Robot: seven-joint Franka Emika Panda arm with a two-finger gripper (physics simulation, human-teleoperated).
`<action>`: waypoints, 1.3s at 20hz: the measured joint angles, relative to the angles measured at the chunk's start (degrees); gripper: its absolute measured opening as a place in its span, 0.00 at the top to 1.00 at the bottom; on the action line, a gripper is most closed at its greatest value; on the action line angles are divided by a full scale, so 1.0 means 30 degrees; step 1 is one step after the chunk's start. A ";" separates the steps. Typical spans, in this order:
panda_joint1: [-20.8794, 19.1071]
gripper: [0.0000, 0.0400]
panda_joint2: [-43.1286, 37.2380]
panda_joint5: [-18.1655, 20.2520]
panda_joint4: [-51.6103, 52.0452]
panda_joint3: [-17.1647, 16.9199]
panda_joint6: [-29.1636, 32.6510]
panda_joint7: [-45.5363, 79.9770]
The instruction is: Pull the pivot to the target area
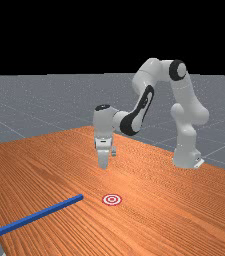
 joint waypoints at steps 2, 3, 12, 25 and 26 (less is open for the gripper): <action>-0.0408 1.00 0.0054 -0.0111 0.0073 0.0158 -0.0028 -0.1485; -0.0645 1.00 0.0082 -0.0201 0.0105 0.0289 -0.0041 -0.2468; -0.2693 1.00 0.0466 -0.0876 0.0614 0.1259 -0.0259 -1.0498; -0.2614 1.00 0.6646 -0.2674 1.1016 0.2487 -0.4725 -1.8564; -0.2338 1.00 0.7737 -0.2800 1.2986 0.2511 -0.5580 -1.9355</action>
